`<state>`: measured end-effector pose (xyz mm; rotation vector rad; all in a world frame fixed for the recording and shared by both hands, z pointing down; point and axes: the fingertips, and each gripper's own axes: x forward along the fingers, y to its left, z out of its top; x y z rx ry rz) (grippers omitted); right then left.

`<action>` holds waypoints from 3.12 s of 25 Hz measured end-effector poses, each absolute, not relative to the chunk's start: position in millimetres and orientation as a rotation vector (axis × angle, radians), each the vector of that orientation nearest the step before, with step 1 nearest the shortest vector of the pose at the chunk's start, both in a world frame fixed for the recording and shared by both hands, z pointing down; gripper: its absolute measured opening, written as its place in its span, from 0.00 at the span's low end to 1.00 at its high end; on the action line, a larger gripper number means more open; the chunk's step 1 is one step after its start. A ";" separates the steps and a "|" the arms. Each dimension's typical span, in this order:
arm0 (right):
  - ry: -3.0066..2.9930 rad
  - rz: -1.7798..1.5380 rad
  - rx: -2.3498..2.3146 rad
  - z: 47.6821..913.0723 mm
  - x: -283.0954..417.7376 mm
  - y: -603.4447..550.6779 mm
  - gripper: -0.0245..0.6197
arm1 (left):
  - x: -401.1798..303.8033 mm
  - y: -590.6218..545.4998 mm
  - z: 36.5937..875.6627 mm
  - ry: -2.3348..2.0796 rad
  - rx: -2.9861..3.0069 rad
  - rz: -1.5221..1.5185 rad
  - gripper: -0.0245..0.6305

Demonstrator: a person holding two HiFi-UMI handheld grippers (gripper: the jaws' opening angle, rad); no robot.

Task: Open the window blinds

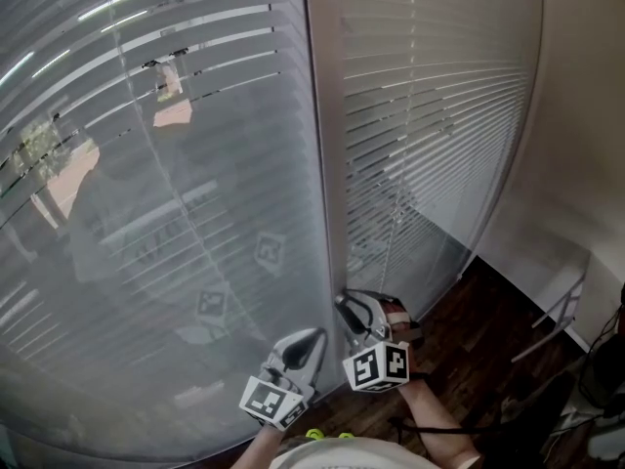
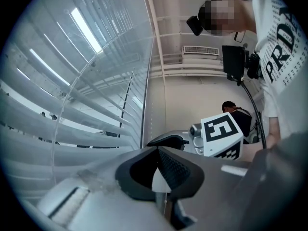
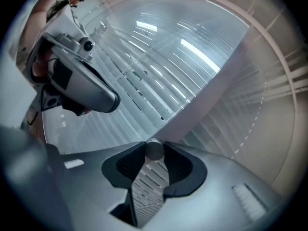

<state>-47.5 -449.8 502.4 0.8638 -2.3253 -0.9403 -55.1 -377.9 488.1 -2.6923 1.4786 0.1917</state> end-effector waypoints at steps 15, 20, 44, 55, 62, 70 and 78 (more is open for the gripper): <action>-2.599 -0.548 0.896 498.9 -45.5 -452.0 0.24 | -50.1 -379.0 487.8 1.470 -2.700 0.186 0.02; -2.669 -0.412 0.914 499.6 -44.1 -453.5 0.24 | -48.7 -378.6 488.4 1.470 -2.705 0.186 0.02; -2.960 0.396 0.894 499.3 -36.9 -460.5 0.24 | -44.0 -372.4 489.0 1.453 -2.727 0.182 0.02; -3.036 0.646 0.873 496.7 -35.8 -461.6 0.24 | -44.1 -368.8 488.3 1.441 -2.734 0.179 0.02; -2.937 0.133 0.878 491.7 -33.8 -454.7 0.25 | -49.8 -370.0 487.7 1.452 -2.730 0.177 0.02; -2.546 -0.703 0.776 488.3 -39.6 -440.4 0.25 | -55.4 -378.3 485.0 1.465 -2.724 0.193 0.02; -2.238 -1.094 0.703 496.7 -42.4 -433.1 0.25 | -53.3 -382.7 485.7 1.458 -2.729 0.200 0.02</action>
